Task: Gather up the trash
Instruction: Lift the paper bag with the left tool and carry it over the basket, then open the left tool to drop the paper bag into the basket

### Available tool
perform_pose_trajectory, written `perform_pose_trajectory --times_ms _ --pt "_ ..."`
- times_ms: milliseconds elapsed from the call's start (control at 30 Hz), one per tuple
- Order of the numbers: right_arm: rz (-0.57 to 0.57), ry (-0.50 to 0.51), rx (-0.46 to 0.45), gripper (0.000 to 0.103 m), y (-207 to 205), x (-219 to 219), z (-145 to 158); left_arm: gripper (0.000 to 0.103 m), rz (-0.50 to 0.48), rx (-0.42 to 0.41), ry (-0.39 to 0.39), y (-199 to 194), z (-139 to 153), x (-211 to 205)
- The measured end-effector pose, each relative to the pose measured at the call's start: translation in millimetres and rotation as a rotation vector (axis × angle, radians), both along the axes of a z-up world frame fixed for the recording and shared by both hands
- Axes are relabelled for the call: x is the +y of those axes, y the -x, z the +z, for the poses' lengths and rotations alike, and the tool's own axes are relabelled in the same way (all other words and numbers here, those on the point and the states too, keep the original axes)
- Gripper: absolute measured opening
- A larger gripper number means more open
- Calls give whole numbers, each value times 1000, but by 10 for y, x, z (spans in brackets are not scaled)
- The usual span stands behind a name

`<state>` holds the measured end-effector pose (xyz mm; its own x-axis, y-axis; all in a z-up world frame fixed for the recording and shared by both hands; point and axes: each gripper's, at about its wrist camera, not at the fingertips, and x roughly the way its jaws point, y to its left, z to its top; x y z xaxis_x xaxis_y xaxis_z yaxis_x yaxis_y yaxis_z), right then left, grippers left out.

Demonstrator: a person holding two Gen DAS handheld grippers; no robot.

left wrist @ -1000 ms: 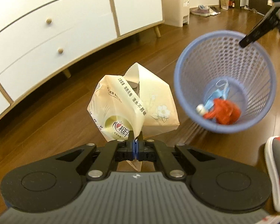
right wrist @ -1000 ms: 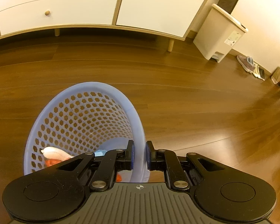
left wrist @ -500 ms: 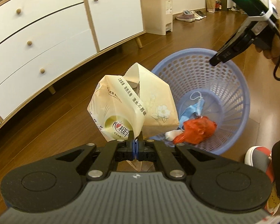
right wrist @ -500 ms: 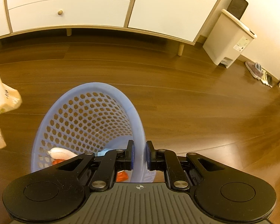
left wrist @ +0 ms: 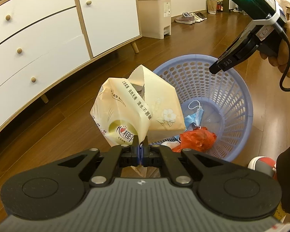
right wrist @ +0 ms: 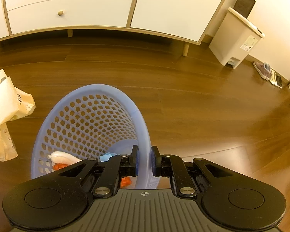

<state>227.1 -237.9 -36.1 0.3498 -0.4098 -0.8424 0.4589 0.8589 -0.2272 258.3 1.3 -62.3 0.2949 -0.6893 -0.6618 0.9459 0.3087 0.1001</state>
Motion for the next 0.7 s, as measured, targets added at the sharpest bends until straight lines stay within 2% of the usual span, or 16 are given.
perform_pose_trajectory --times_ms 700 --pt "29 -14 -13 9 67 21 28 0 -138 25 4 209 -180 -609"
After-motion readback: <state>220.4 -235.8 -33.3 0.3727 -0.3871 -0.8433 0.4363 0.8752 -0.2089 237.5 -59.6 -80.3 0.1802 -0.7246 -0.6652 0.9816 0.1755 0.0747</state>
